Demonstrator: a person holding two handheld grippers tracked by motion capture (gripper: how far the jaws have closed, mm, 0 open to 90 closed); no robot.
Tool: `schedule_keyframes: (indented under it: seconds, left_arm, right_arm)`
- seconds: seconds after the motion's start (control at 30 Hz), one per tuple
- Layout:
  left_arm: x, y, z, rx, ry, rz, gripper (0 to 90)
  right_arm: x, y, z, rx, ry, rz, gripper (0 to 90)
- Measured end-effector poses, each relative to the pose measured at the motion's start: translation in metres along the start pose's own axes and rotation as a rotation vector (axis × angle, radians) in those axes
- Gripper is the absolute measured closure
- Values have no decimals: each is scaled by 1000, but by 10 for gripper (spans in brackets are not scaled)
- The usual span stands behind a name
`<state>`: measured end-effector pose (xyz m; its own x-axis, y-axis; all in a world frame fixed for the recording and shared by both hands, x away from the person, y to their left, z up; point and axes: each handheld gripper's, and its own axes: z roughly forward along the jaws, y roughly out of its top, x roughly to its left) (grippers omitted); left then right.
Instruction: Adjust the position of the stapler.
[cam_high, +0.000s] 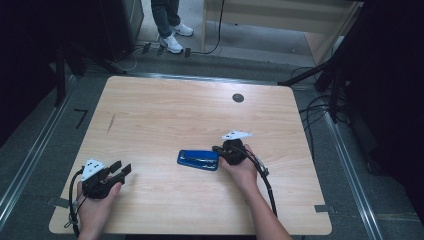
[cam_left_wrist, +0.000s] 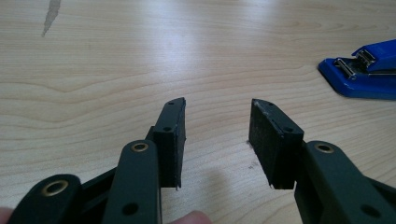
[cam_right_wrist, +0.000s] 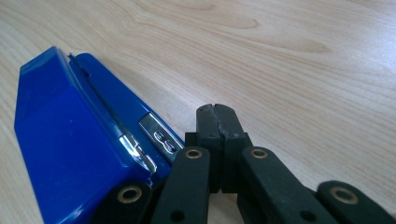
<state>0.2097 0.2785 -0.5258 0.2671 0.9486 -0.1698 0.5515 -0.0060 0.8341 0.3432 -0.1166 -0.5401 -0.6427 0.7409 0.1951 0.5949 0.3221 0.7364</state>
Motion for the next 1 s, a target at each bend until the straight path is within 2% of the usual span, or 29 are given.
schedule_keyframes:
  seconds: [0.2, 0.3, 0.37, 0.47, 0.5, 0.57, 0.63, 0.67, 0.7, 0.77, 0.8, 0.83, 0.87, 0.9, 1.0]
  left_arm:
    - [0, 0, 0, 1, -1, -3, 565]
    - [1, 0, 0, 0, 0, -3, 561]
    - [1, 0, 0, -4, -2, -11, 558]
    - [1, 0, 0, -3, -3, -14, 554]
    - [2, 0, 0, -2, 0, -18, 552]
    - [2, 0, 0, -1, 0, -19, 550]
    - [2, 0, 0, 1, 2, -18, 542]
    - [2, 0, 0, 1, 2, -18, 540]
    - [2, 0, 0, 2, -1, -23, 536]
    - [3, 0, 0, 4, 1, -25, 527]
    - [3, 0, 0, 4, 1, -25, 526]
    - [2, 0, 0, 8, 3, -25, 526]
    - [2, 0, 0, 8, 3, -25, 526]
    - [2, 1, 1, 10, 1, -25, 526]
    - [3, 1, 1, 11, -1, -27, 526]
  right_arm:
    - [6, -5, -4, 8, 9, -19, 900]
    - [10, -5, -7, 20, -9, -59, 900]
    - [10, -3, -13, 18, -19, -64, 900]
    - [8, -1, -19, -10, -41, -40, 900]
    - [6, 2, -29, -58, -55, -4, 797]
    - [5, 5, -36, -93, -48, 0, 767]
    - [8, 7, -45, -133, -30, -20, 708]
    - [8, 7, -45, -133, -30, -20, 708]
    - [11, 9, -50, -156, -7, -38, 655]
    - [15, 9, -52, -160, 20, -50, 601]
    - [15, 9, -52, -160, 20, -50, 601]
    - [20, 9, -53, -148, 60, -79, 528]
    - [20, 9, -53, -148, 60, -79, 528]
    - [24, 8, -53, -132, 80, -106, 490]
    - [30, 7, -50, -106, 99, -137, 459]
